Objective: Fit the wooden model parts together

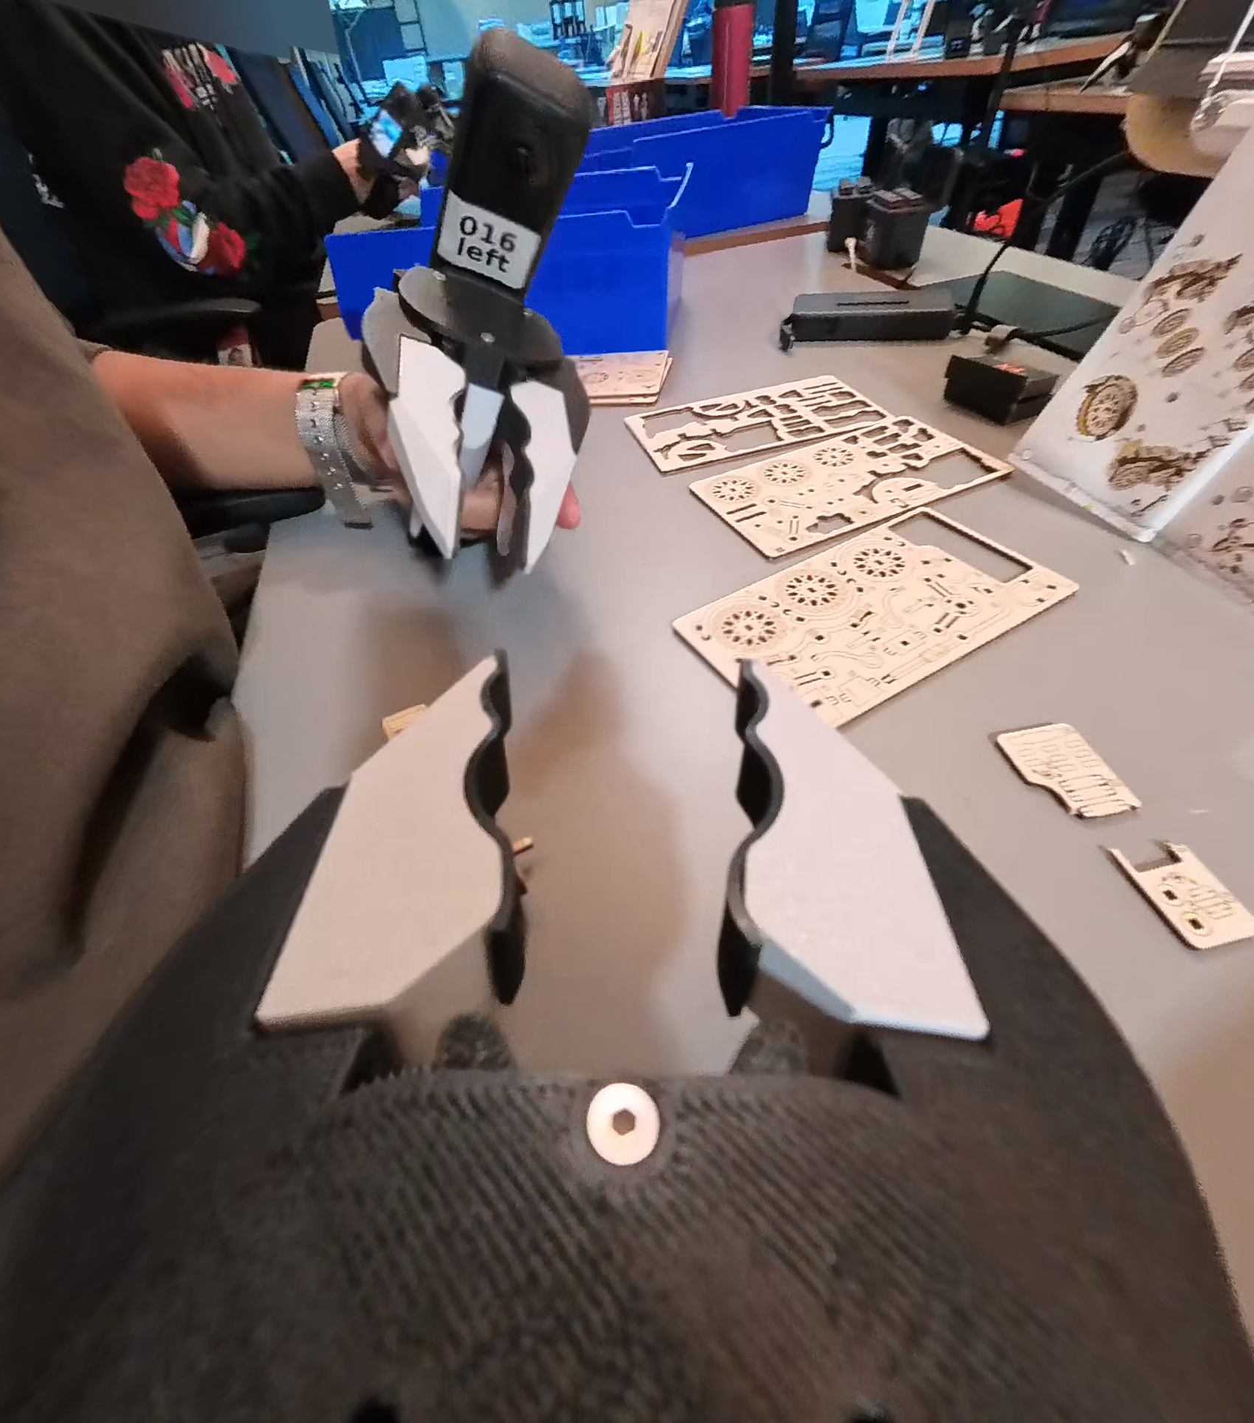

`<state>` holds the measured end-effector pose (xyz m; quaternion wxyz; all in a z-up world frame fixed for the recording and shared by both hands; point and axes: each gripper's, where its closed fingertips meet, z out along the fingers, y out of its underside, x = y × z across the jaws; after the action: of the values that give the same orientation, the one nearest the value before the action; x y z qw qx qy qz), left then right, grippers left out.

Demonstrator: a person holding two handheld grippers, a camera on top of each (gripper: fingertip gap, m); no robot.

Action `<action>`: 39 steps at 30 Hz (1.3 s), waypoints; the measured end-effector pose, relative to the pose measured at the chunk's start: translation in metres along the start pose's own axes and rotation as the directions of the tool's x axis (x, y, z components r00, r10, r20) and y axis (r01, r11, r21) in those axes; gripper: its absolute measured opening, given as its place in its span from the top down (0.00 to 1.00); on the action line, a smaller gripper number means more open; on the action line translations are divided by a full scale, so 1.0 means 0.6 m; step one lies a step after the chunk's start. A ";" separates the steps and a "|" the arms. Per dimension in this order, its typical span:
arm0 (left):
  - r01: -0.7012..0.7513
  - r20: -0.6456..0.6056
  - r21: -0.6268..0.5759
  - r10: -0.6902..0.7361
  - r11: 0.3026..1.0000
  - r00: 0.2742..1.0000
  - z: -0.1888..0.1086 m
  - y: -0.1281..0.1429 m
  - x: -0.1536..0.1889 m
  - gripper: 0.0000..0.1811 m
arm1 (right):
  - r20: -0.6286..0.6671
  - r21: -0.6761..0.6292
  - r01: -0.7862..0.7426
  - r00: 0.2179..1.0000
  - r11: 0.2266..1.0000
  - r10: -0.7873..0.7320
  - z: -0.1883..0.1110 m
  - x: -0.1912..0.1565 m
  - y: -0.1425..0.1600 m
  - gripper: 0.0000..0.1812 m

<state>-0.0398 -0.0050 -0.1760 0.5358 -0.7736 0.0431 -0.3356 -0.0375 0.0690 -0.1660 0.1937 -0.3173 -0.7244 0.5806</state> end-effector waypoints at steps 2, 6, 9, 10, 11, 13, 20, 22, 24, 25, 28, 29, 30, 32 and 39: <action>-0.024 0.051 0.059 0.021 0.998 0.998 -0.009 -0.016 -0.013 0.89 | -0.036 0.011 0.009 0.999 1.000 -0.009 -0.004 0.014 -0.003 0.70; -0.054 0.143 0.147 0.033 0.988 0.989 -0.026 -0.039 -0.037 0.90 | -0.104 0.081 -0.016 0.994 0.997 0.025 -0.021 0.046 -0.020 0.75; -0.034 0.174 0.171 0.004 0.985 0.985 -0.031 -0.045 -0.050 0.88 | -0.131 0.130 -0.050 0.989 0.990 0.067 -0.029 0.066 -0.029 0.78; -0.021 0.184 0.165 -0.010 0.986 0.983 -0.030 -0.043 -0.054 0.86 | -0.133 0.136 -0.063 0.988 0.989 0.081 -0.029 0.070 -0.029 0.78; -0.011 0.197 0.156 -0.020 0.988 0.980 -0.028 -0.041 -0.059 0.86 | -0.135 0.136 -0.075 0.987 0.988 0.093 -0.027 0.073 -0.028 0.78; -0.015 0.211 0.130 -0.013 0.991 0.977 -0.023 -0.037 -0.061 0.84 | -0.130 0.125 -0.091 0.986 0.988 0.107 -0.023 0.074 -0.025 0.79; -0.054 0.269 0.089 0.029 0.995 0.963 -0.010 -0.032 -0.061 0.76 | -0.115 0.097 -0.031 0.992 0.995 0.042 -0.015 0.041 -0.025 0.79; -0.072 0.282 0.077 0.048 0.994 0.958 -0.005 -0.031 -0.059 0.74 | -0.113 0.101 -0.012 0.993 0.995 0.023 -0.015 0.030 -0.029 0.79; -0.094 0.302 0.066 0.070 0.993 0.951 0.001 -0.031 -0.058 0.72 | -0.110 0.118 -0.003 0.994 0.993 0.016 -0.014 0.020 -0.035 0.78; -0.107 0.319 0.059 0.083 0.993 0.944 0.003 -0.031 -0.059 0.70 | -0.108 0.128 -0.002 0.994 0.992 0.016 -0.014 0.016 -0.039 0.78; -0.160 0.402 0.055 0.125 0.986 0.907 0.002 -0.038 -0.068 0.60 | -0.113 0.150 0.004 0.993 0.989 0.014 -0.013 0.008 -0.047 0.77; -0.184 0.427 0.058 0.142 0.981 0.893 0.001 -0.042 -0.070 0.58 | -0.120 0.151 0.011 0.993 0.988 0.007 -0.012 0.006 -0.048 0.76; -0.208 0.449 0.063 0.159 0.976 0.879 -0.001 -0.046 -0.072 0.56 | -0.128 0.147 0.022 0.992 0.989 -0.003 -0.012 0.005 -0.048 0.76; -0.247 0.475 0.068 0.186 0.967 0.860 -0.005 -0.052 -0.071 0.54 | -0.141 0.123 0.041 0.990 0.992 -0.023 -0.012 0.002 -0.044 0.78; -0.468 0.741 0.124 0.232 0.875 0.630 -0.057 -0.094 -0.082 0.62 | -0.332 0.083 0.146 0.937 0.986 -0.111 -0.030 0.035 -0.046 0.81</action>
<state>-0.1137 0.0122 -0.1441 0.6785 -0.7252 -0.0662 0.0963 -0.0475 0.0931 -0.1369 0.3649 -0.3500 -0.6698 0.5438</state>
